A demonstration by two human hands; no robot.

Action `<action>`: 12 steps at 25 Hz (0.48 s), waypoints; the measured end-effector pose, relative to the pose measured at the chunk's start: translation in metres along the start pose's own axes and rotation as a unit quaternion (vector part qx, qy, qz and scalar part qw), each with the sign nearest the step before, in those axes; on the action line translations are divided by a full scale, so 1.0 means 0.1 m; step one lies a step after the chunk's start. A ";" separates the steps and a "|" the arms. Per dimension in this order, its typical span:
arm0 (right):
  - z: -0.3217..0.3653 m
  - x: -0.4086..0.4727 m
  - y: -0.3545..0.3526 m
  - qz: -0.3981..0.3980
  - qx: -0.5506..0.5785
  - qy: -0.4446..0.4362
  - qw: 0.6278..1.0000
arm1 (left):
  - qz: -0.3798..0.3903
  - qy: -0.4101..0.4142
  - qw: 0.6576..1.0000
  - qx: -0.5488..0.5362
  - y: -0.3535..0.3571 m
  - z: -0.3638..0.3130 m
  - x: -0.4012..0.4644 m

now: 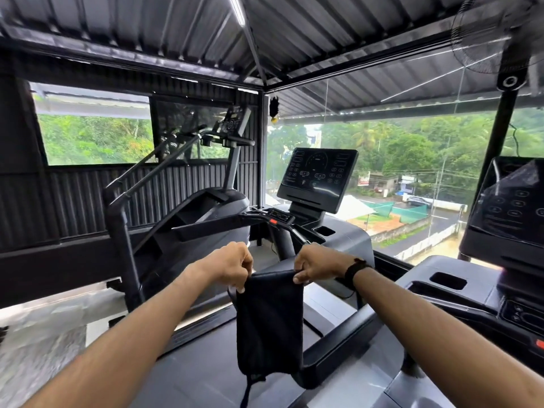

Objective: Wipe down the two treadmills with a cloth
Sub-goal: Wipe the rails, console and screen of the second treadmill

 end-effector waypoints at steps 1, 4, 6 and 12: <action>0.02 0.04 -0.06 0.008 0.011 -0.005 1.000 | -0.003 -0.006 1.000 -0.014 -0.09 0.02 0.01; 0.12 0.15 -0.37 -0.001 0.033 -0.028 0.999 | -0.018 -0.018 0.999 -0.040 -0.38 0.05 0.00; 0.19 0.23 -0.68 -0.041 0.035 -0.037 0.998 | -0.057 -0.026 0.997 -0.035 -0.67 0.06 0.01; 0.26 0.40 -1.64 -0.197 0.150 -0.039 0.968 | -0.403 -0.122 0.875 -0.237 -1.49 0.02 -0.04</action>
Point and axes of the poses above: each hand's wrist, its own x-axis towards the middle knuckle, its own y-axis out of the palm, z = x × y, the point moved 6 cm from there along x, towards the middle knuckle, and after that the axes turned 13 degrees about y, right-handed, at the moved point
